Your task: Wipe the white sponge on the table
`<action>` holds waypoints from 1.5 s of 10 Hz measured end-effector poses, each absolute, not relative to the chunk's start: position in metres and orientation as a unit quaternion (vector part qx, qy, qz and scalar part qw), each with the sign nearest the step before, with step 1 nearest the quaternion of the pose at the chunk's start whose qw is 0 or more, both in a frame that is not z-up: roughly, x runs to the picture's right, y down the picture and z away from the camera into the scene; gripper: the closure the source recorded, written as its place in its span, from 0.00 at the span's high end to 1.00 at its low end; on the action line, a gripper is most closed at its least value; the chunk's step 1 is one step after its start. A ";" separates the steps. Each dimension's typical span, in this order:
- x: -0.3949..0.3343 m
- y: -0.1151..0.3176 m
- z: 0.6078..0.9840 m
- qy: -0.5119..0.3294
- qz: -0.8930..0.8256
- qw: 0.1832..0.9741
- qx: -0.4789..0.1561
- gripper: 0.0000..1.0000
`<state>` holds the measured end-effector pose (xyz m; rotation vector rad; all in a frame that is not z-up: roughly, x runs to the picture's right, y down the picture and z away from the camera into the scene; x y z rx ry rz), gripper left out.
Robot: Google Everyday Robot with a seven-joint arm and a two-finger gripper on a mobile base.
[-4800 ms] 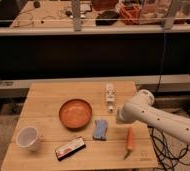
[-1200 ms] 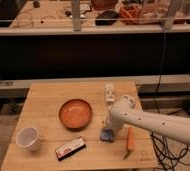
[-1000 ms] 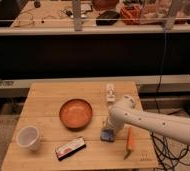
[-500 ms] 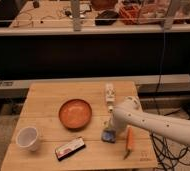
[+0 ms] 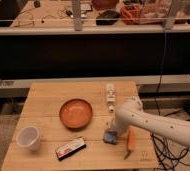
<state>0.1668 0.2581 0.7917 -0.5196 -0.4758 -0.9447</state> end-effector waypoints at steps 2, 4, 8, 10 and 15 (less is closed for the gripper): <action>0.194 0.257 0.777 -0.229 -0.415 0.844 -0.250 0.14; 0.196 0.256 0.777 -0.232 -0.402 0.846 -0.261 0.14; 0.174 0.261 0.802 -0.222 -0.405 0.843 -0.277 0.14; 0.172 0.252 0.806 -0.210 -0.410 0.844 -0.274 0.14; 0.148 0.205 0.799 -0.190 -0.447 0.836 -0.254 0.14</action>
